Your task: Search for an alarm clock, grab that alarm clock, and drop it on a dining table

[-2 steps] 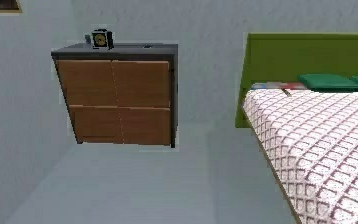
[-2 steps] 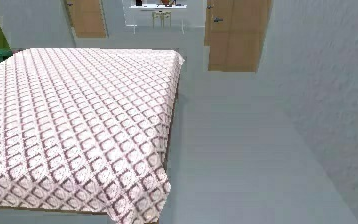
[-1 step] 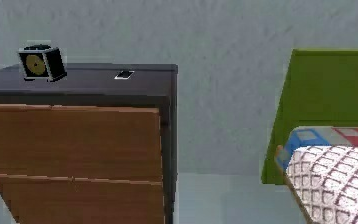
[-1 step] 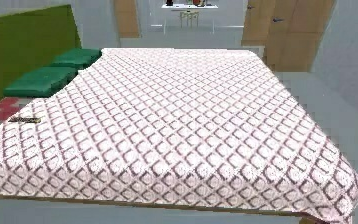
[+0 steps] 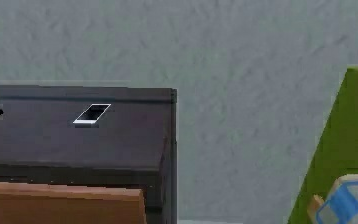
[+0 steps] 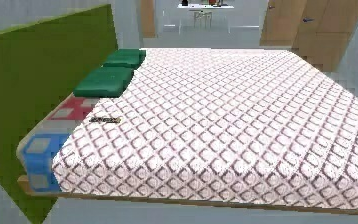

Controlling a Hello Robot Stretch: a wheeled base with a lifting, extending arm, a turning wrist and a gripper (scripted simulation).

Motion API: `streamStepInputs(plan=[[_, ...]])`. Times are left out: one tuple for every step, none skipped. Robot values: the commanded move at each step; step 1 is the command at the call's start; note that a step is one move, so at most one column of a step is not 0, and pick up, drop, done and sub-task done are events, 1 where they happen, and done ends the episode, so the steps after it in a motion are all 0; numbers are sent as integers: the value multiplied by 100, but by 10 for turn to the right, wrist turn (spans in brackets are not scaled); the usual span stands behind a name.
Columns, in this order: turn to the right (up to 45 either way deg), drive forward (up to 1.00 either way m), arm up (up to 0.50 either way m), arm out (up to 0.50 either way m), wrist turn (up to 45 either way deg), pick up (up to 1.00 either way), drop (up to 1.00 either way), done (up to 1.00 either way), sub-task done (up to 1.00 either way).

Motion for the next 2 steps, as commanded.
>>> streamStepInputs(plan=[[-450, 0, 0, 0, 0, 0, 0, 0, 0], [-450, 0, 0, 0, 0, 0, 0, 0, 0]])
